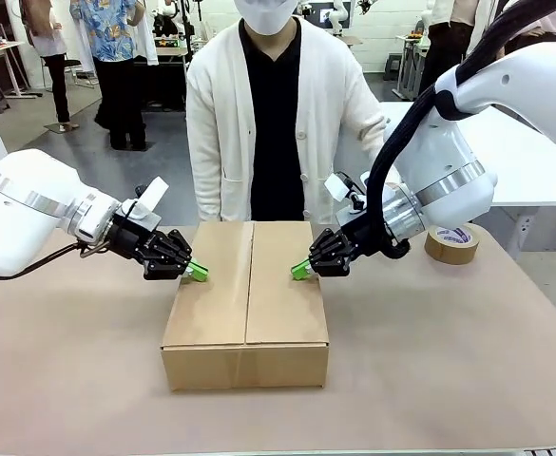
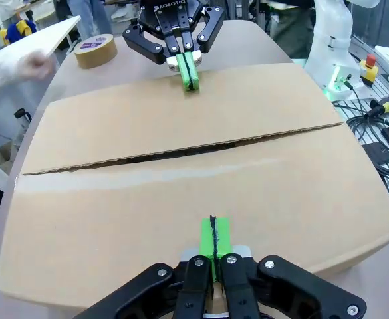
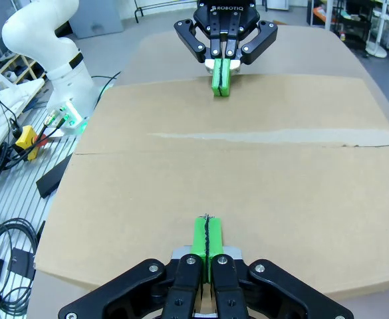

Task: Wrap the clocks to prevent damage.
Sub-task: Push the left (or right) flap of the Package Box to close it, then after the human seals the box with tape, release both hands from the side flaps of the Package Box.

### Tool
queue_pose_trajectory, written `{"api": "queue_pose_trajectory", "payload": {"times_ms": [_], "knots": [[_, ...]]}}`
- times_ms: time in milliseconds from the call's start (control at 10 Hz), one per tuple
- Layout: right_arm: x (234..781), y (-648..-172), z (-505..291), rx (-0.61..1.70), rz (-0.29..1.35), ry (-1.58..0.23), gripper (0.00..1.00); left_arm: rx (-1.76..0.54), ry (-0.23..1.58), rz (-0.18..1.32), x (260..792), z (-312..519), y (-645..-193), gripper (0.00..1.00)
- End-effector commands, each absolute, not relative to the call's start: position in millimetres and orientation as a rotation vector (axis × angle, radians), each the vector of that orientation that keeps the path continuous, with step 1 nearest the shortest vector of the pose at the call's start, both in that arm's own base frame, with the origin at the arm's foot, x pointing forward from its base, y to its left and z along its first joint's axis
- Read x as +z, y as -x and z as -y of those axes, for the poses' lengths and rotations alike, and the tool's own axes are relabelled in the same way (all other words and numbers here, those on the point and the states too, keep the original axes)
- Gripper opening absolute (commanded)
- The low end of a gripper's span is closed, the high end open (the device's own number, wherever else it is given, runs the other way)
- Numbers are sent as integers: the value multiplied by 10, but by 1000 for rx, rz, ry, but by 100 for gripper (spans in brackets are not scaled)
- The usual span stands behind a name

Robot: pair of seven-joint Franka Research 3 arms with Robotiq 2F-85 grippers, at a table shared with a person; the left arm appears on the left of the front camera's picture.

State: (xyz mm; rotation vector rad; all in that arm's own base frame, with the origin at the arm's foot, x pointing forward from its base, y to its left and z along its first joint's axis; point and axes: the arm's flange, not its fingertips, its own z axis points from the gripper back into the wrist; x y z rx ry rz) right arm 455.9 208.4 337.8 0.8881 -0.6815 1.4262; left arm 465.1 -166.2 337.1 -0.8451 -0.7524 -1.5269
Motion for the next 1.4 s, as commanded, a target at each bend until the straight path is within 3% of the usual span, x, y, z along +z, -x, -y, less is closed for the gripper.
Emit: {"api": "queue_pose_trajectory", "payload": {"times_ms": [0,300,1300], "knots": [[3328,-4546,-2091,1410,679,-891,1,-1498,769,757,3208,1579,-4693,0],[3328,-4546,-2091,1410,679,-891,1,-1523,843,753,3372,1647,-4657,0],[3328,-4546,-2091,1410,679,-891,1,-1523,843,753,3372,1647,-4657,0]]}}
